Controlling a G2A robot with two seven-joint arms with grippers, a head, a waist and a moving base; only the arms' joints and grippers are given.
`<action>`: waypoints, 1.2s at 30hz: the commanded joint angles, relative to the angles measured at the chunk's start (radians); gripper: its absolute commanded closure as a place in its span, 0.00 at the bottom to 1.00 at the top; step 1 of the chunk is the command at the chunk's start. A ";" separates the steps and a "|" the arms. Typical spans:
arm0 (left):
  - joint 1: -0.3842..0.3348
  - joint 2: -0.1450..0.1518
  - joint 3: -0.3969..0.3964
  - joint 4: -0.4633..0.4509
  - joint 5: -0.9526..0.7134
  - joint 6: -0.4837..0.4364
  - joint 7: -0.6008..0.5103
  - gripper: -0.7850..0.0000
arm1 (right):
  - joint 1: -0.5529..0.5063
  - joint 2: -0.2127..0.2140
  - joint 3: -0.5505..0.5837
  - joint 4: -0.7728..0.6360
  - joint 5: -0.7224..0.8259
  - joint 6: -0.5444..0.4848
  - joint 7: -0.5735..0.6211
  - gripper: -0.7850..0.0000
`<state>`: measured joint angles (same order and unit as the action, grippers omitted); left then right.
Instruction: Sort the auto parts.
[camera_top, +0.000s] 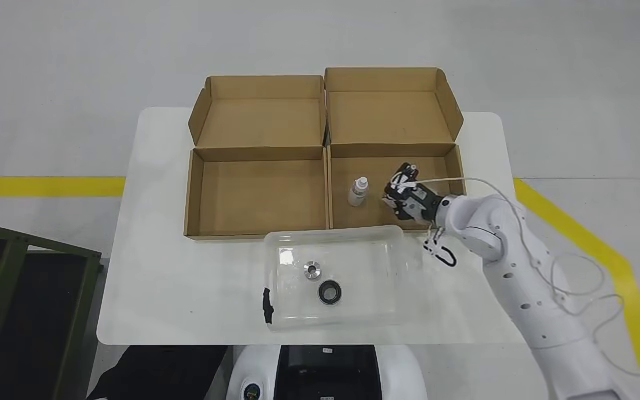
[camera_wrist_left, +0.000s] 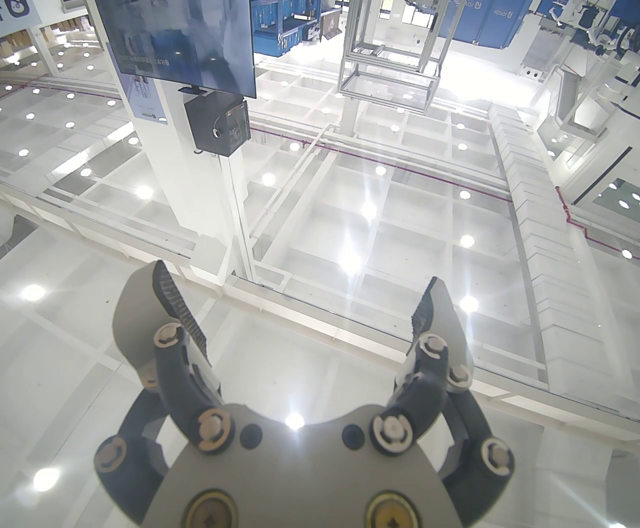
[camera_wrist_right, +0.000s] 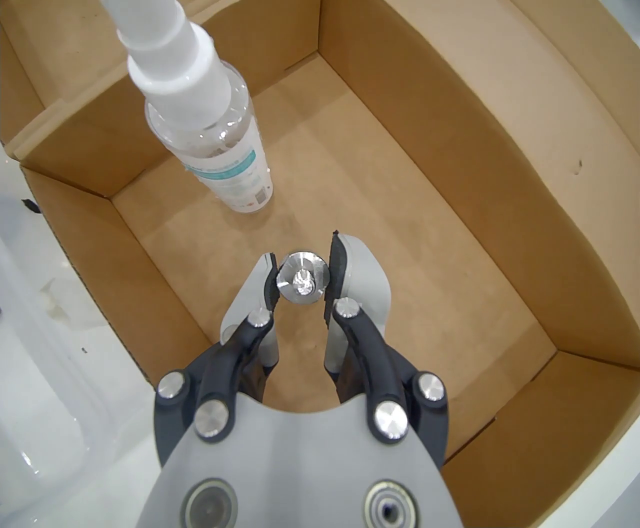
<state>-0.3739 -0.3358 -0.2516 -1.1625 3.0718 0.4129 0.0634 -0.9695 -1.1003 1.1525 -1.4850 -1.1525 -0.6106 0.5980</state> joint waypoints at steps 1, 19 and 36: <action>0.000 0.000 0.000 0.000 0.000 0.000 0.000 0.00 | 0.002 -0.001 -0.004 0.003 -0.002 0.003 0.000 0.80; 0.000 0.000 0.000 0.000 0.000 0.000 0.000 0.00 | -0.056 0.015 0.047 -0.167 -0.013 0.005 -0.022 0.34; 0.000 0.000 0.000 0.000 0.000 0.000 0.000 0.00 | -0.292 0.050 0.155 -0.564 0.006 -0.081 -0.050 0.05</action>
<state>-0.3739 -0.3358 -0.2516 -1.1625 3.0718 0.4129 0.0634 -1.2422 -1.0513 1.3102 -2.0262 -1.1461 -0.6845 0.5509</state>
